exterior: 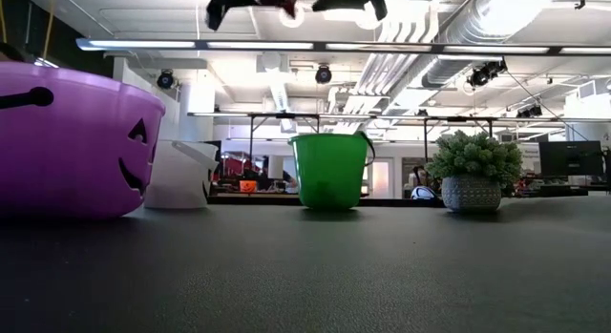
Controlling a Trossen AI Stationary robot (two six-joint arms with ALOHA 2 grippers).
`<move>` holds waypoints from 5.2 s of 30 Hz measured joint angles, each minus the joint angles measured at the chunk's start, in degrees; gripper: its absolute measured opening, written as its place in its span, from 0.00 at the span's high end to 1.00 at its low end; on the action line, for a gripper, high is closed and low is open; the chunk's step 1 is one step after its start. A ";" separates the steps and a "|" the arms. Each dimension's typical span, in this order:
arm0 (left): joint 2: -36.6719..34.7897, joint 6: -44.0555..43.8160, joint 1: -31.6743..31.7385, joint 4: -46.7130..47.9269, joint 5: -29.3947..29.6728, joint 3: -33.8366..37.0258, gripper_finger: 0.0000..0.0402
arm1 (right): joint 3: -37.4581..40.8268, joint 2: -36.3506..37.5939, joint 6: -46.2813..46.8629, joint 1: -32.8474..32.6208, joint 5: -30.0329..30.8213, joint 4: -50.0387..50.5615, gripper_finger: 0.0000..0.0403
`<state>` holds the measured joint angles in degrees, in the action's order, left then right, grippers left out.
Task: Sort candy
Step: Put the red candy into the white bucket, then put the orange gummy into the violet bucket
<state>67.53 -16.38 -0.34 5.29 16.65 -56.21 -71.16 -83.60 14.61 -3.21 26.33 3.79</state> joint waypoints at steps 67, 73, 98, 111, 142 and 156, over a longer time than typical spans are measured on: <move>2.38 -4.42 29.18 30.37 -39.45 -5.07 0.72 | 3.38 0.93 57.46 -16.71 -38.98 64.64 0.50; 2.38 -8.39 22.02 30.29 -37.12 -5.07 0.72 | 10.18 0.80 75.76 -30.31 -40.48 52.23 0.50; 2.38 -18.12 8.58 18.35 -31.23 -5.05 0.72 | 21.84 -11.87 107.73 -48.18 -39.94 19.33 0.50; 2.38 -19.58 8.49 18.28 -30.92 -5.05 0.72 | 21.64 -15.35 102.44 -46.61 -42.29 17.32 0.63; 2.42 -4.72 8.62 6.73 -18.37 -5.03 0.72 | 21.90 8.99 55.34 -18.01 0.64 41.29 1.00; 2.44 2.98 12.92 -9.89 -13.35 -5.03 0.72 | 21.77 16.62 15.58 -0.95 2.35 -8.10 1.00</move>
<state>69.97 -13.41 12.58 -4.60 3.29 -61.23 -49.39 -66.98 30.19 -4.15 28.68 -4.32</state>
